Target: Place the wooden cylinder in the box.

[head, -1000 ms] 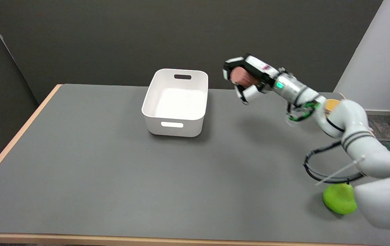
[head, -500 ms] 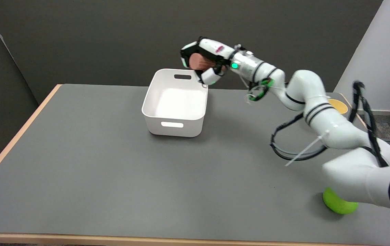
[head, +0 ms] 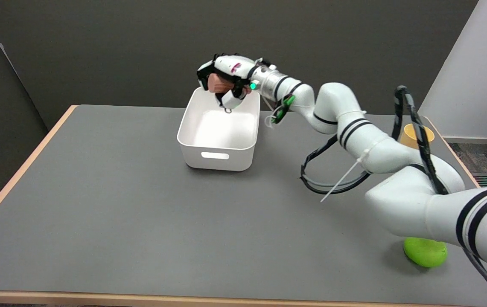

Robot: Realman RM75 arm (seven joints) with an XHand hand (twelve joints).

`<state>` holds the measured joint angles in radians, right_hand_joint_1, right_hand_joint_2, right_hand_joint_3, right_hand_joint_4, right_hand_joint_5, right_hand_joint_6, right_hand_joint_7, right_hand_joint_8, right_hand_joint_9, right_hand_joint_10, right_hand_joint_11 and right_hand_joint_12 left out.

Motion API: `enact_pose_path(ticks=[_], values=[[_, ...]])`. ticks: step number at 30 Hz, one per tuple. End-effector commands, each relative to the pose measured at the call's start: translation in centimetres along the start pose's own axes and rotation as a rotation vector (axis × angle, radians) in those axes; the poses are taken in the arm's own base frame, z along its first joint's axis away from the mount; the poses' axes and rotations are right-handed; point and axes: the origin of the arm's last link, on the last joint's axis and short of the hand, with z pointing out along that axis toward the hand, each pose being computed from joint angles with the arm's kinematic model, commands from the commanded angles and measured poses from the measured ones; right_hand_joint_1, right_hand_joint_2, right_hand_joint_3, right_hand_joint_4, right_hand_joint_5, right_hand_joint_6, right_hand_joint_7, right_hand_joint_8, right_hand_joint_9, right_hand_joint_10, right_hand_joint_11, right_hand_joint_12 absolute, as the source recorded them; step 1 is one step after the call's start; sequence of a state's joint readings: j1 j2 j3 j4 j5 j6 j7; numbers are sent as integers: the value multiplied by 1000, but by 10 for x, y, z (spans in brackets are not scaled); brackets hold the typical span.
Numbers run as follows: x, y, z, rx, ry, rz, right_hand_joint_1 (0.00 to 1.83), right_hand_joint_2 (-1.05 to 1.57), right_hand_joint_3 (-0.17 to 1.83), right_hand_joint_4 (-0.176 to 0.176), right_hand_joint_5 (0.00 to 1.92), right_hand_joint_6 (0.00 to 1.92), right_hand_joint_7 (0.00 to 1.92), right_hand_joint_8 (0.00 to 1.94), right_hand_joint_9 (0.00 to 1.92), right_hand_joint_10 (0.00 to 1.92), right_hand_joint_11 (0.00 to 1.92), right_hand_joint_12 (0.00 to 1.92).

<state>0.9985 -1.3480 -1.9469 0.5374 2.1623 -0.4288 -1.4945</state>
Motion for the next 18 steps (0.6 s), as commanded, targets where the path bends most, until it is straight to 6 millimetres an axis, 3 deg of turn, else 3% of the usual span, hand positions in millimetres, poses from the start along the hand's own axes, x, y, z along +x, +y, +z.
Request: enact_pose_path(ticks=[1,3,5,7,9,11,13,15,18], values=[[-56,-31,21,-30,-125,-43,1283,936,935,106,563,1579,618,1941,819,1921,436,1921],[-61,-31,19,-31,-128,-21,1267,992,848,93,544,1567,579,1941,761,1921,351,1921],[-65,-30,17,-34,-132,-8,1213,1194,522,88,333,1477,454,1941,514,1921,-1,1921],[-68,-29,15,-38,-137,-5,1209,1204,508,75,276,1409,447,1941,480,1921,-1,1921],[-72,-28,14,-40,-143,0,1189,1197,482,82,285,959,475,1811,473,1889,44,1918],[-74,-27,13,-46,-134,60,968,867,947,69,340,781,569,1173,590,1552,64,1921],[-75,-26,11,-51,-126,133,815,763,1093,70,265,522,433,519,435,954,327,1595],[-75,-24,10,-56,-117,201,765,719,1121,75,208,451,295,337,300,713,305,1448],[-74,-20,7,-67,-101,273,646,695,1127,82,125,384,156,235,181,602,215,1304]])
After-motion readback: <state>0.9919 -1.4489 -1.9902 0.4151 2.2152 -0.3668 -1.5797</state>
